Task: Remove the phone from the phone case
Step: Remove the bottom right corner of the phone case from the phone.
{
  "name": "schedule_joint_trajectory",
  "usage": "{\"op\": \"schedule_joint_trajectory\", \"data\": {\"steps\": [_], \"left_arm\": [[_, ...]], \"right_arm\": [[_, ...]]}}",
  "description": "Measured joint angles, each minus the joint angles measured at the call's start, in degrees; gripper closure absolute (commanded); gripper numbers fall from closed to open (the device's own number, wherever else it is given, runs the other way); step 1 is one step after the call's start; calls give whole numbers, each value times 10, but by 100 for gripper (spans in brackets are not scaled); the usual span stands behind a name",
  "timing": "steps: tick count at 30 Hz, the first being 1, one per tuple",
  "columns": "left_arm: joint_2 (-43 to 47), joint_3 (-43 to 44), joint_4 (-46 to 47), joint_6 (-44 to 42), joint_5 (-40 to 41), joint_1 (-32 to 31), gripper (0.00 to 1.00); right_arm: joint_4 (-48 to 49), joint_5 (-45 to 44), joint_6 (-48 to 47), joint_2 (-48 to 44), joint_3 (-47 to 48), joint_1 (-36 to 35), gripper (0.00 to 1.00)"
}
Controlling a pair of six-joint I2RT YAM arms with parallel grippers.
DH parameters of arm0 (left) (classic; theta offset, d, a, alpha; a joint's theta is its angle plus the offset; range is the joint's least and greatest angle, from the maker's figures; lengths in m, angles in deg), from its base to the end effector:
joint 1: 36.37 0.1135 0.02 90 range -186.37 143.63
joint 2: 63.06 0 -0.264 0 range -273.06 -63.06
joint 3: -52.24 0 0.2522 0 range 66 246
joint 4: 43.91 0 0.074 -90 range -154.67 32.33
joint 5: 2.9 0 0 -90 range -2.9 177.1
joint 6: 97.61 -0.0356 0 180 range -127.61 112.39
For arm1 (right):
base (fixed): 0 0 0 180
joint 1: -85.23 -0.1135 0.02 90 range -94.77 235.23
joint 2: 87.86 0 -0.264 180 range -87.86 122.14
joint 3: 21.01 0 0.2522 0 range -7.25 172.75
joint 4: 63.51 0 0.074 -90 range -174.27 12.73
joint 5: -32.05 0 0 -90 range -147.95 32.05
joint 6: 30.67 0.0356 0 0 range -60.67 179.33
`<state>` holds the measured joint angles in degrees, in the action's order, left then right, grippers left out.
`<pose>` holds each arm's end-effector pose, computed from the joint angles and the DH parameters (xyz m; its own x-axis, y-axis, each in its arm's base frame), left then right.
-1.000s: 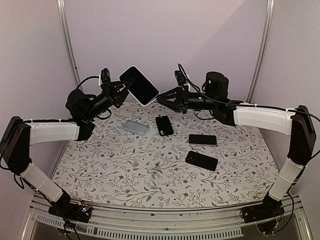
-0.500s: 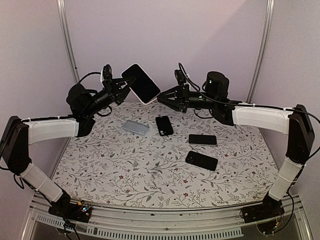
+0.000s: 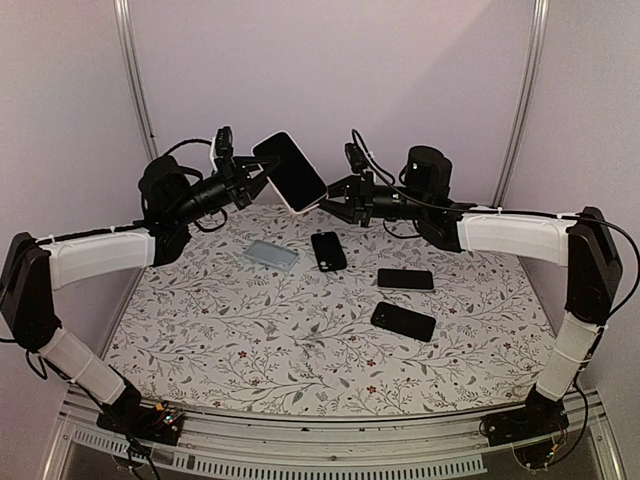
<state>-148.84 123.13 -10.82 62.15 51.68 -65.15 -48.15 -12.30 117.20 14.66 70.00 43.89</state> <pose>0.2900 -0.1828 0.3442 -0.7262 -0.4735 -0.4985 0.5595 0.0143 -0.8287 0.3008 0.2985 0.3275 -0.8178 0.0690 -0.5713 -0.5732 -0.0091 0.8194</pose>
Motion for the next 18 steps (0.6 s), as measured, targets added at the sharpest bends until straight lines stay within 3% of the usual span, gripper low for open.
{"op": "schedule_joint_trajectory", "data": {"steps": [3,6,18], "left_arm": [[0,1,-9,-7,3,0,100],[1,1,-12,-9,5,0,96],[2,3,-90,-34,2,-18,66]], "right_arm": [[3,0,4,0,0,0,99],[5,-1,8,0,0,0,100],[44,-38,28,0,-38,-20,100]]}}
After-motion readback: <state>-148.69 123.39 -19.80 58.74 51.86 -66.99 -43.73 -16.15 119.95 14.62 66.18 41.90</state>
